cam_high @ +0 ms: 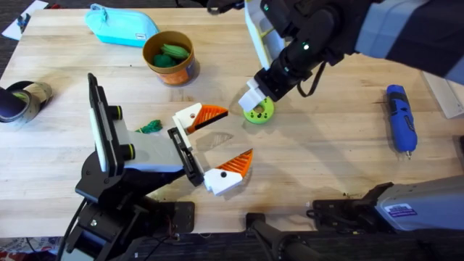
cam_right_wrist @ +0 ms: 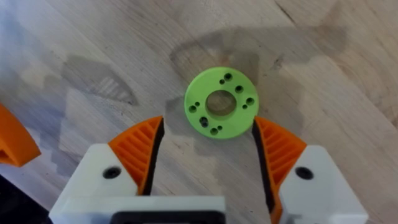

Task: Pick up the gripper from the table and insert it into the empty holder that is missing its gripper. Then pick up a screw, insert it into the mounting hole, and use the screwdriver to tighten it. Finally, clean up the table by picking up the vegetable and placing it into the bucket.

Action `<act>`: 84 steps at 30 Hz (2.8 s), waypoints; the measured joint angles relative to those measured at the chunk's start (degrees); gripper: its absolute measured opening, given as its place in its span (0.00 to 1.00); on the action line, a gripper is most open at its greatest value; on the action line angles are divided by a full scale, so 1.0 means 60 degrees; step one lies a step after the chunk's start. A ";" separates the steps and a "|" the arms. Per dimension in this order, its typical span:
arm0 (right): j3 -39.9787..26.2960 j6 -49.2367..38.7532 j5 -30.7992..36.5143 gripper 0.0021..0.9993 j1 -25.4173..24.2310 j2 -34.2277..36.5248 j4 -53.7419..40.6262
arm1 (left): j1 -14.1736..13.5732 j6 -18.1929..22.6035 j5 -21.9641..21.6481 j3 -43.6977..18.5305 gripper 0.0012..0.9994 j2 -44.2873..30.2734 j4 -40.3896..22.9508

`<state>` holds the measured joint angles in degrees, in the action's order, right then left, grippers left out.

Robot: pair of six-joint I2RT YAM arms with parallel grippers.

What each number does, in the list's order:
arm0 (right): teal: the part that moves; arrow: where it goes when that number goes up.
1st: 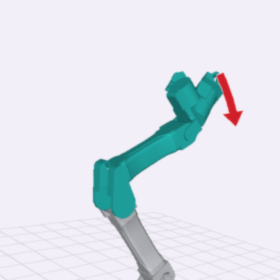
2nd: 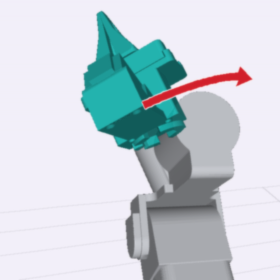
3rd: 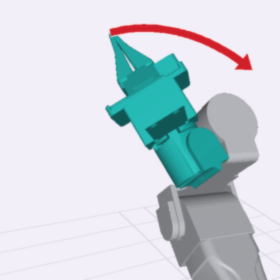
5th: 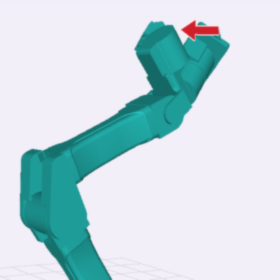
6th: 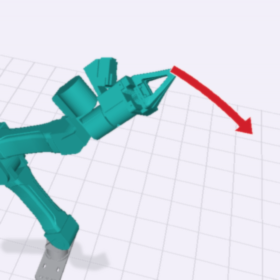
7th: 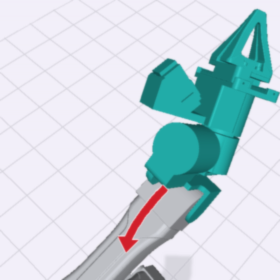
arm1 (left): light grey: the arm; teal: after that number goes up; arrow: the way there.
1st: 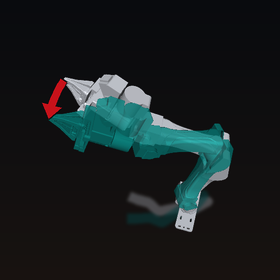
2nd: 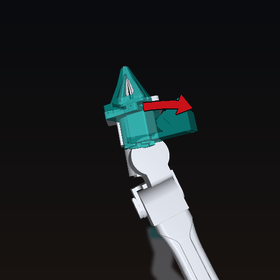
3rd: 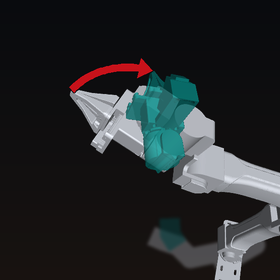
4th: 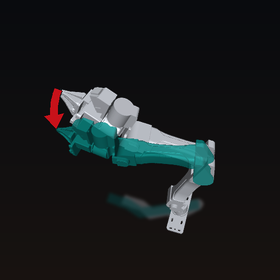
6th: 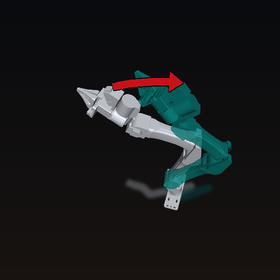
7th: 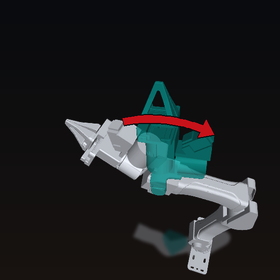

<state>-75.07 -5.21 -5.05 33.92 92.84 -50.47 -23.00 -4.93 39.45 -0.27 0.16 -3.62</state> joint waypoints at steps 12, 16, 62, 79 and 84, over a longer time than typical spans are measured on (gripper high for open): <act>0.0004 0.0299 0.0284 0.86 0.0044 -0.1323 -0.0696 | 0.0000 -0.0007 -0.0020 -0.0011 0.99 -0.0025 0.0037; 0.0161 0.0803 0.0558 0.86 0.0075 -0.2554 -0.0691 | 0.0000 -0.0007 -0.0023 -0.0011 0.99 -0.0025 0.0037; 0.2594 0.1301 0.1982 0.21 0.1499 -0.0096 0.2247 | 0.0000 -0.0007 -0.0031 -0.0011 0.99 -0.0025 0.0037; 0.2575 0.1305 0.2123 0.02 0.1492 0.0112 0.2386 | 0.0000 -0.0007 -0.0031 -0.0011 0.99 -0.0025 0.0037; 0.2575 0.1303 0.2133 0.01 0.1492 0.0112 0.2384 | 0.0000 -0.0007 -0.0031 -0.0011 0.99 -0.0025 0.0037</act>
<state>-59.61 2.61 7.75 42.87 93.51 -36.16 -23.00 -4.97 39.27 -0.34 0.01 -3.40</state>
